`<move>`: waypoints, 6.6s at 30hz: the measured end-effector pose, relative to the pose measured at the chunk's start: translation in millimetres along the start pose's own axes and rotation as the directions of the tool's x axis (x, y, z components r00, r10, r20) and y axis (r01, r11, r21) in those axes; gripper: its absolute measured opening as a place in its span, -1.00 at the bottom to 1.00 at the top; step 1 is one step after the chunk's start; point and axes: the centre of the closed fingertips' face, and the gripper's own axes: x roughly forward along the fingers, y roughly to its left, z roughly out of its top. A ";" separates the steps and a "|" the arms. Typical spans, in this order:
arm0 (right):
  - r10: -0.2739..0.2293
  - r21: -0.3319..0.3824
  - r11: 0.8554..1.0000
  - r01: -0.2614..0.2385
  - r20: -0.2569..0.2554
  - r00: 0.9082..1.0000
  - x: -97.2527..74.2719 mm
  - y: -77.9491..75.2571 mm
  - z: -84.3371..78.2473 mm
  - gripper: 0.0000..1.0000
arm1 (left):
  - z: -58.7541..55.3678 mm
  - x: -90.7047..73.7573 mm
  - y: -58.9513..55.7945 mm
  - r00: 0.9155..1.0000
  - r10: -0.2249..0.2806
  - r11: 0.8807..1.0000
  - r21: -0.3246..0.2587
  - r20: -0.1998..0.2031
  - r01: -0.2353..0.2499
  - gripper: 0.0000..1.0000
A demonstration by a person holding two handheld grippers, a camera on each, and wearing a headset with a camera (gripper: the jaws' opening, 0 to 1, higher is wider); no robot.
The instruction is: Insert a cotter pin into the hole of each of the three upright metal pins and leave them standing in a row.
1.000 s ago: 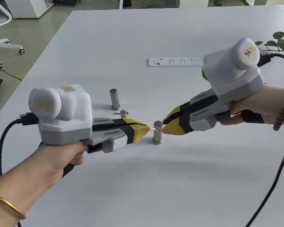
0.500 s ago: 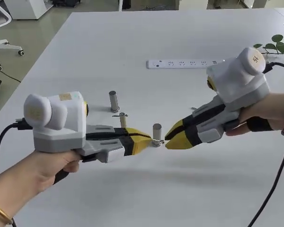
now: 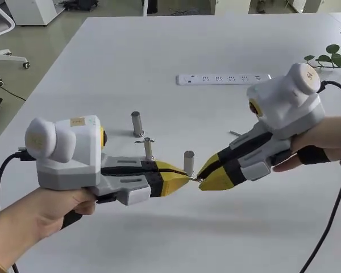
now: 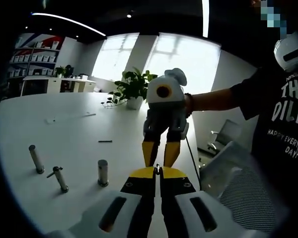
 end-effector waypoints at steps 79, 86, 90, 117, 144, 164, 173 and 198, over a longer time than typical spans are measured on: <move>-0.327 -0.186 0.942 0.278 -0.328 0.887 -34.4 -97.4 -45.7 -1.00 | -26.7 29.7 96.0 0.878 0.471 0.882 0.075 -0.086 -0.466 -0.58; -0.326 -0.192 0.942 0.276 -0.330 0.886 -32.1 -104.5 -44.9 -1.00 | -25.4 35.7 103.9 0.874 0.477 0.879 0.057 -0.087 -0.474 -0.58; -0.327 -0.199 0.941 0.273 -0.331 0.885 -31.7 -109.1 -44.0 -1.00 | -27.5 39.4 107.1 0.871 0.482 0.876 0.053 -0.097 -0.479 -0.59; -0.333 -0.263 0.933 0.247 -0.364 0.870 -22.4 -112.2 -35.1 -1.00 | -36.8 49.6 114.3 0.869 0.476 0.879 0.042 -0.133 -0.475 -0.75; -0.341 -0.257 0.931 0.258 -0.364 0.867 -3.6 -112.6 -24.7 -1.00 | -51.1 51.9 117.2 0.852 0.513 0.847 -0.101 -0.103 -0.522 -0.73; -0.347 -0.175 0.936 0.304 -0.329 0.878 -13.6 -110.3 -24.3 -0.91 | -54.8 51.1 117.6 0.838 0.537 0.830 -0.117 -0.100 -0.546 -0.74; -0.339 -0.157 0.940 0.304 -0.315 0.886 -13.6 -108.2 -22.9 -1.00 | -55.5 50.4 117.6 0.835 0.541 0.827 -0.120 -0.099 -0.550 -0.74; -0.349 -0.190 0.934 0.302 -0.315 0.883 -8.6 -110.2 -19.6 -0.98 | -55.5 50.0 116.9 0.838 0.537 0.829 -0.121 -0.102 -0.546 -0.72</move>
